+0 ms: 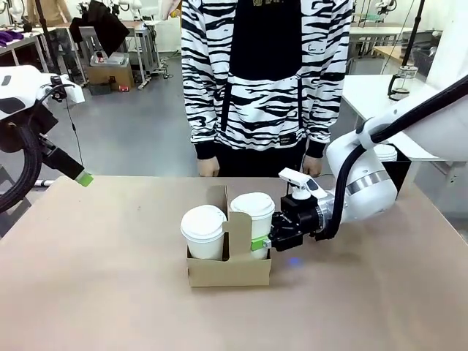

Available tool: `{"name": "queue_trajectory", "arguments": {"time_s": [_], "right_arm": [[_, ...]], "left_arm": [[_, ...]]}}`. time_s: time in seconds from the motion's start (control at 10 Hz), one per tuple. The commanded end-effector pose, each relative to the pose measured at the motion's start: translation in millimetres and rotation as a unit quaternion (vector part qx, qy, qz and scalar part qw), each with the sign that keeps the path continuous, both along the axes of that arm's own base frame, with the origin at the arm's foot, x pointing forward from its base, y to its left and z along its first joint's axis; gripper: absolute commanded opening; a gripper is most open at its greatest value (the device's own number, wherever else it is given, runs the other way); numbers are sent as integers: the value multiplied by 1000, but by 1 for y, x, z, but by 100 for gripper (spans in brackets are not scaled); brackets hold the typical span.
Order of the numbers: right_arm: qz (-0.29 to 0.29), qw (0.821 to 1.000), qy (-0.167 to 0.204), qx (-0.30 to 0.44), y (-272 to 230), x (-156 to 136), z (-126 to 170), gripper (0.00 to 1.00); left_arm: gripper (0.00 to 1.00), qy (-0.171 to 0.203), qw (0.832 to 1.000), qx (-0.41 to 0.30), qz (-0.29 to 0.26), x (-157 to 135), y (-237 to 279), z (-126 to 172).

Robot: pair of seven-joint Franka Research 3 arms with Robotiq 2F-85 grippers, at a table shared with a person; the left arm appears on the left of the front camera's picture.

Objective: Pour a drink into a cup and package it in a carrier.
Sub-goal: Insert the held 600 ml Paper Cup into the Cup Carrier.

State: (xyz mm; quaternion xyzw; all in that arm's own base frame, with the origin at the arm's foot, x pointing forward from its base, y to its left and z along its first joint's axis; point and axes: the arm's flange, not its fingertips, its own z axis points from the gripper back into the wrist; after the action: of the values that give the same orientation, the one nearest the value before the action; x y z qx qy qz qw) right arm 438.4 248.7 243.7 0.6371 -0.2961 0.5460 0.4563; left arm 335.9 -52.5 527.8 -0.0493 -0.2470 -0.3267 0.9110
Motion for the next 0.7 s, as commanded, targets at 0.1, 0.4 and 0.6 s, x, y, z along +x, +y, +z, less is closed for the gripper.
{"name": "queue_trajectory", "arguments": {"time_s": [0.1, 0.4, 0.6], "right_arm": [[25, 999, -25, -5, -2, 6, -4, 81], [25, 998, -48, -25, -4, 8, -5, 100], [29, 997, -58, -42, -10, 8, 0, 100]], "left_arm": [[100, -2, 1000, 1, 2, -1, 0, 1], [100, -2, 1000, 1, 2, -1, 0, 1], [100, -2, 1000, 1, 2, -1, 0, 1]]}}
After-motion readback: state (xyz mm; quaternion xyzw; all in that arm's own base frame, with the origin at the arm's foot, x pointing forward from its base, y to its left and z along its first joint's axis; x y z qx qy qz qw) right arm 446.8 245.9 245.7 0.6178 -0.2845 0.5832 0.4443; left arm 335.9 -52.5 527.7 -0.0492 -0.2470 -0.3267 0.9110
